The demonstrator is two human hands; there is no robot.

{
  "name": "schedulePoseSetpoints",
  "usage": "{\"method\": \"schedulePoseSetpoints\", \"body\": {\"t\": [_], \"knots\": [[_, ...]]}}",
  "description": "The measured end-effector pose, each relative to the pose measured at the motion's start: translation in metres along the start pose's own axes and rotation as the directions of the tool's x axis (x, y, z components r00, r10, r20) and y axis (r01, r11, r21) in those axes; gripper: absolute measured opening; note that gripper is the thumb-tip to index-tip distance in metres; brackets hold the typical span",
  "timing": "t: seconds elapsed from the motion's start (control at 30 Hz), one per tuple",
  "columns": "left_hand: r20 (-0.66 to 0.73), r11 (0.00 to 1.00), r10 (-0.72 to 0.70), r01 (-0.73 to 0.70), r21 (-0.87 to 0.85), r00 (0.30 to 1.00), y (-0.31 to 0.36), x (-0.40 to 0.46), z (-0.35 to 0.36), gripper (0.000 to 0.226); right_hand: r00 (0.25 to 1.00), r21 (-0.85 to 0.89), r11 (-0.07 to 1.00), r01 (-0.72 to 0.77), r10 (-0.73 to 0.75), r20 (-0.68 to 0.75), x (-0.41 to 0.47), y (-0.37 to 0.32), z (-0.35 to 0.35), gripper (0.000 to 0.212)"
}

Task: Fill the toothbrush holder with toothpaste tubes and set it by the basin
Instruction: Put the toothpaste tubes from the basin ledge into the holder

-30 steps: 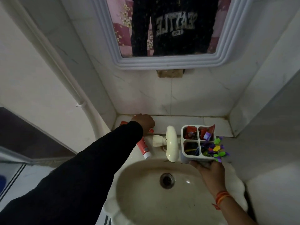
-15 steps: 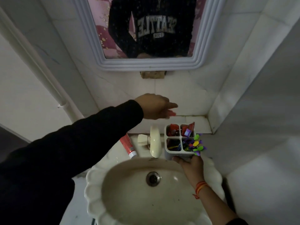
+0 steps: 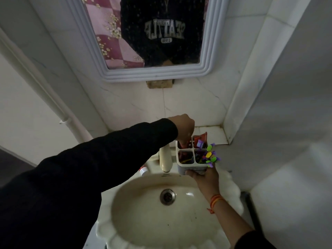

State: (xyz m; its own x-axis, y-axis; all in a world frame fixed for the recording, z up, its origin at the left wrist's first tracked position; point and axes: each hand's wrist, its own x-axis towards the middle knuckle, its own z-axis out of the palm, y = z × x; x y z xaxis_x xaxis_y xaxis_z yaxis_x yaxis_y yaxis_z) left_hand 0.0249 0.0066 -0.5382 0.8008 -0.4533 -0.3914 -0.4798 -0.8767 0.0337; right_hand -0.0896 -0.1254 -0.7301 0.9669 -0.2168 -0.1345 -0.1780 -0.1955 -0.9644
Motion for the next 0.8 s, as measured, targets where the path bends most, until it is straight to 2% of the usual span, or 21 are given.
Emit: {"method": "schedulePoseSetpoints", "body": {"t": [0.1, 0.2, 0.3, 0.4, 0.5, 0.6, 0.7, 0.8], "knots": [[-0.024, 0.977, -0.026, 0.02, -0.211, 0.999, -0.014, -0.003, 0.004, 0.021, 1.0, 0.007, 1.0, 0.008, -0.008, -0.002, 0.001, 0.0, 0.0, 0.065], [-0.059, 0.869, -0.063, 0.026, -0.494, 0.996, -0.038, -0.018, -0.001, 0.013, 1.0, 0.001, 1.0, 0.008, -0.008, 0.004, 0.002, 0.002, 0.001, 0.067], [-0.149, 0.818, -0.191, 0.073, -0.571, 0.97, -0.074, -0.032, 0.007, 0.01, 1.0, -0.008, 1.0, 0.006, -0.006, -0.009, 0.004, 0.009, 0.001, 0.072], [-0.119, 0.843, -0.293, 0.198, -0.501, 0.949, -0.113, -0.042, 0.031, 0.018, 1.0, -0.03, 1.0, -0.005, 0.004, -0.016, 0.006, 0.013, 0.001, 0.071], [-0.061, 0.902, -0.348, 0.316, -0.294, 0.936, -0.148, -0.047, 0.067, 0.032, 1.0, -0.045, 0.999, -0.014, 0.013, -0.012, 0.006, 0.015, 0.001, 0.071], [0.004, 0.914, -0.381, 0.377, -0.151, 0.925, -0.173, -0.046, 0.102, 0.043, 0.999, -0.047, 0.998, -0.033, 0.032, -0.012, 0.007, 0.016, 0.002, 0.07], [0.055, 0.916, -0.397, 0.399, -0.031, 0.916, -0.185, -0.04, 0.126, 0.037, 0.999, -0.064, 0.997, -0.05, 0.049, -0.013, 0.009, 0.019, 0.001, 0.064], [0.029, 0.903, -0.427, 0.425, 0.058, 0.904, -0.187, -0.036, 0.142, 0.028, 0.998, -0.094, 0.994, -0.061, 0.06, -0.018, 0.012, 0.025, 0.002, 0.056]]}}
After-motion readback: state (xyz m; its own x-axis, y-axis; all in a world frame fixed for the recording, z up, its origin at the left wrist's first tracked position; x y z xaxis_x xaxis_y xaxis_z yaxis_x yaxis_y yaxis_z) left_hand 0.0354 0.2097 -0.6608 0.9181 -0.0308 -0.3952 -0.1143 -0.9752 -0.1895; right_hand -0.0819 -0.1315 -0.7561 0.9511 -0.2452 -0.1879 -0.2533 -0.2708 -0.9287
